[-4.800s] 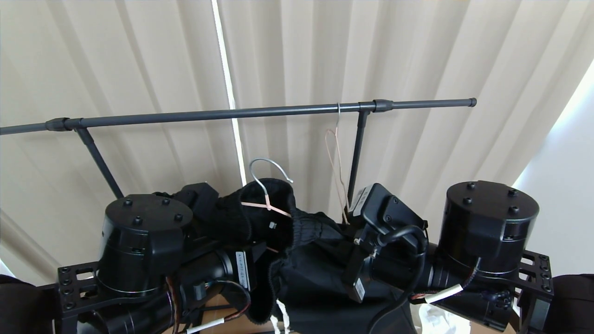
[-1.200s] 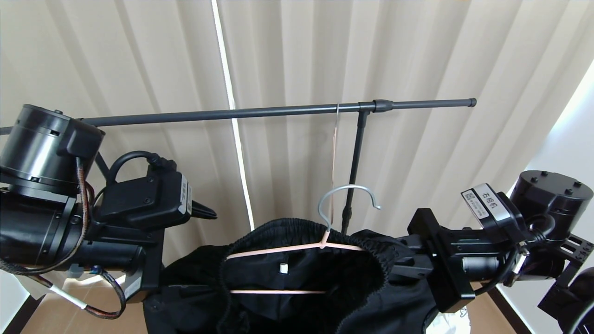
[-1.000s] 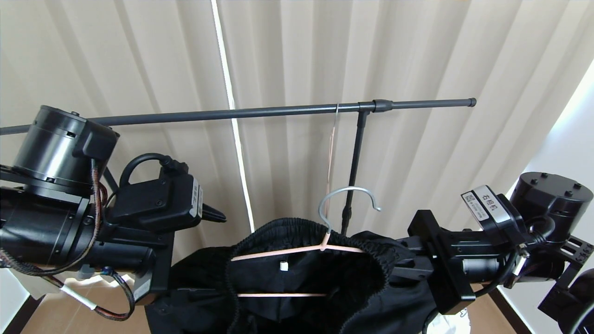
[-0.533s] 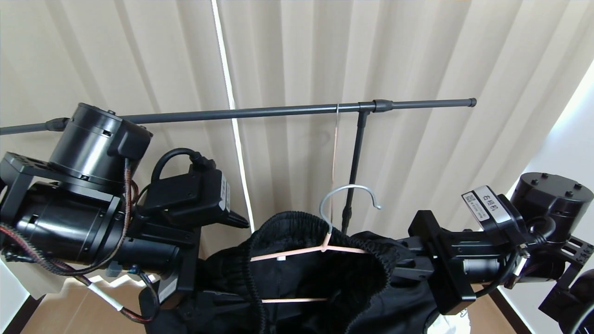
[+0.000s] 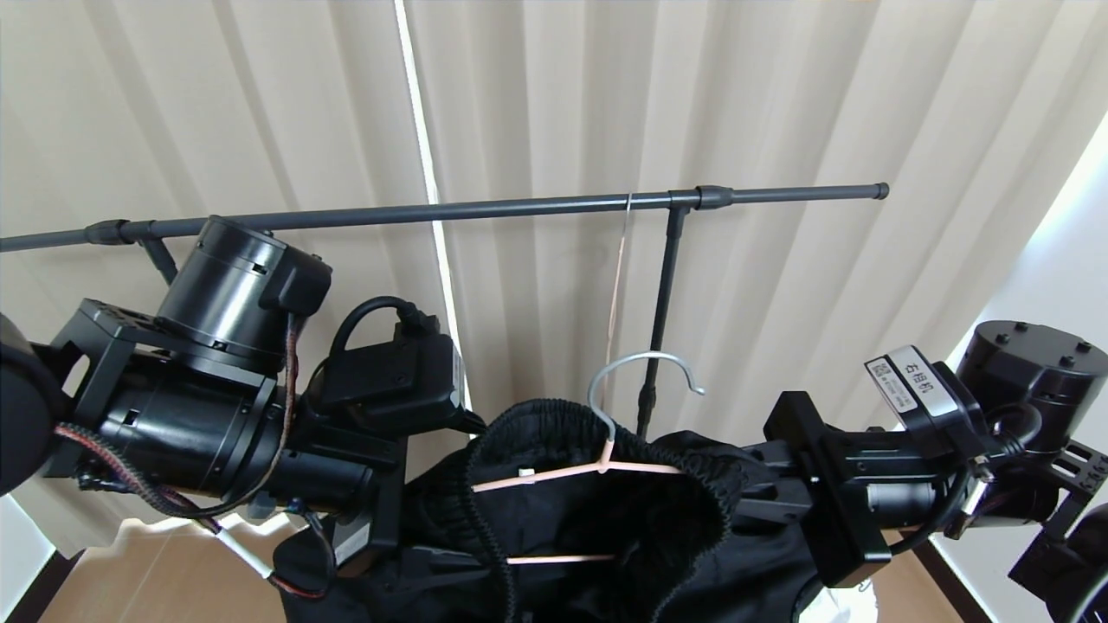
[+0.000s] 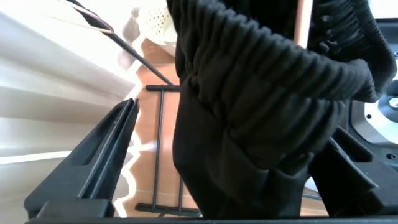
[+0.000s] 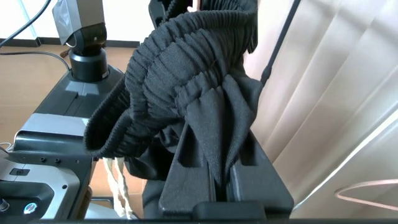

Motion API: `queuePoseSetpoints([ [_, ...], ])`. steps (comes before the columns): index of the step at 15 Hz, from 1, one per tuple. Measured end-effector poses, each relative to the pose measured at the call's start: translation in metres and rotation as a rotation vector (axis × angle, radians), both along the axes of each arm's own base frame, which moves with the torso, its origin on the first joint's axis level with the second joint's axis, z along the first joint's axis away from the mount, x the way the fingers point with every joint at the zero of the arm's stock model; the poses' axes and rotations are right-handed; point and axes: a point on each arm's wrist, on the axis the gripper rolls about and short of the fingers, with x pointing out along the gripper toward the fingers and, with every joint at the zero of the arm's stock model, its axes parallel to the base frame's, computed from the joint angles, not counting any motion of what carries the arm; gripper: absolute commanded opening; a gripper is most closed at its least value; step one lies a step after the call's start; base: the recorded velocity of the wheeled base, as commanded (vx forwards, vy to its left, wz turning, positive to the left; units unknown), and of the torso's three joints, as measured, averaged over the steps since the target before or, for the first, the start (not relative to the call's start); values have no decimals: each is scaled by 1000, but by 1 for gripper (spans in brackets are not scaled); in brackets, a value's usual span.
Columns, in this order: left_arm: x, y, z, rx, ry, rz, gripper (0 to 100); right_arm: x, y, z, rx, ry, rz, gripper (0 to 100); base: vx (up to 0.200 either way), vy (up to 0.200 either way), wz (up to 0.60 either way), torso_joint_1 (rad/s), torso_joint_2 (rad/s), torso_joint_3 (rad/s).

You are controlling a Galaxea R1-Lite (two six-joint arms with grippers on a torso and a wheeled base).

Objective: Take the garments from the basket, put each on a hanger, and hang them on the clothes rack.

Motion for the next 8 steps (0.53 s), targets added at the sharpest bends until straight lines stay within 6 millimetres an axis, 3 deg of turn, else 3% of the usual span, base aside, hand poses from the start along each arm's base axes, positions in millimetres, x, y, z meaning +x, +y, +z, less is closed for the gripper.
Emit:
queuePoseSetpoints([
  [1, 0, 0, -1, 1, 1, -2, 0, 0, 0, 0, 0, 0, 0, 0, 0, 0, 0, 0, 0, 0],
  [8, 1, 0, -4, 38, -42, 48, 0, 0, 0, 2, 4, -8, -2, 0, 0, 0, 0, 0, 0, 0],
])
